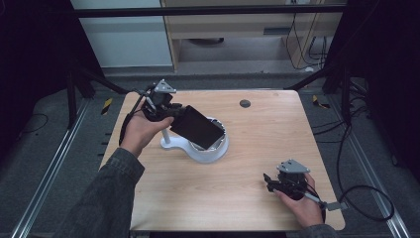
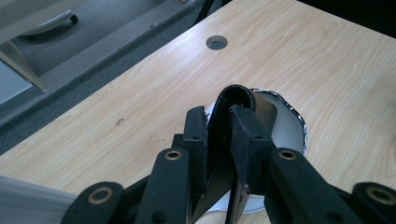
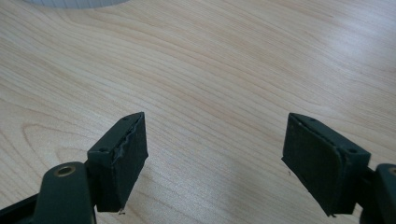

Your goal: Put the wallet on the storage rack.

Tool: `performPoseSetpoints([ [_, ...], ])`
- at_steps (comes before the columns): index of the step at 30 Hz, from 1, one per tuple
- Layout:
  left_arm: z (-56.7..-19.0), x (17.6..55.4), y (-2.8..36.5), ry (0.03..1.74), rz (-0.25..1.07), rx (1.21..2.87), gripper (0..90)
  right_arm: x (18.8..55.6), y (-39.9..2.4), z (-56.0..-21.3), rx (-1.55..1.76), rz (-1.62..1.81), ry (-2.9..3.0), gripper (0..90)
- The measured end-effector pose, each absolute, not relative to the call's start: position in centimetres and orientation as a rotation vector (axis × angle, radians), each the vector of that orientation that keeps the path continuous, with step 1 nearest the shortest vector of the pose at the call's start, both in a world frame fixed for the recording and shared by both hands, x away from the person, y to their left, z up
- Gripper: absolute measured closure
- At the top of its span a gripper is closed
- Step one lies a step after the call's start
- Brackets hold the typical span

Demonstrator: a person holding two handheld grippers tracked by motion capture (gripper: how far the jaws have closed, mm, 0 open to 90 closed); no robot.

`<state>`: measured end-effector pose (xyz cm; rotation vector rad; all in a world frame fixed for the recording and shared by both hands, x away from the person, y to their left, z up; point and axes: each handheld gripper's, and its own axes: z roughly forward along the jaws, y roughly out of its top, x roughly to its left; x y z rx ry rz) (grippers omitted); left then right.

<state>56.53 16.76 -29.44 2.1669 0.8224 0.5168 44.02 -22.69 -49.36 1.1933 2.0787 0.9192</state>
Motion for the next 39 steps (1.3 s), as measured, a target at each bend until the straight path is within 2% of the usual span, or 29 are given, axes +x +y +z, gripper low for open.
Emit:
performPoseSetpoints([
  [14,-28.3,55.0,16.7,0.771,0.575,2.150,69.4,44.0,-22.6,-49.3,1.194,0.921,2.080,22.1],
  [23,-28.9,52.1,16.1,0.686,0.576,2.143,63.4,44.0,-22.6,-49.4,1.190,0.917,2.081,22.0],
  [28,-29.8,50.1,15.8,0.644,0.579,2.150,54.4,44.0,-22.6,-49.4,1.188,0.911,2.084,21.9],
  [33,-32.5,48.4,15.1,0.622,0.560,2.206,38.4,44.1,-22.5,-49.5,1.184,0.913,2.085,19.3],
  [39,-35.4,47.5,14.2,0.624,0.507,2.253,24.6,44.1,-22.4,-49.5,1.190,0.917,2.085,15.7],
])
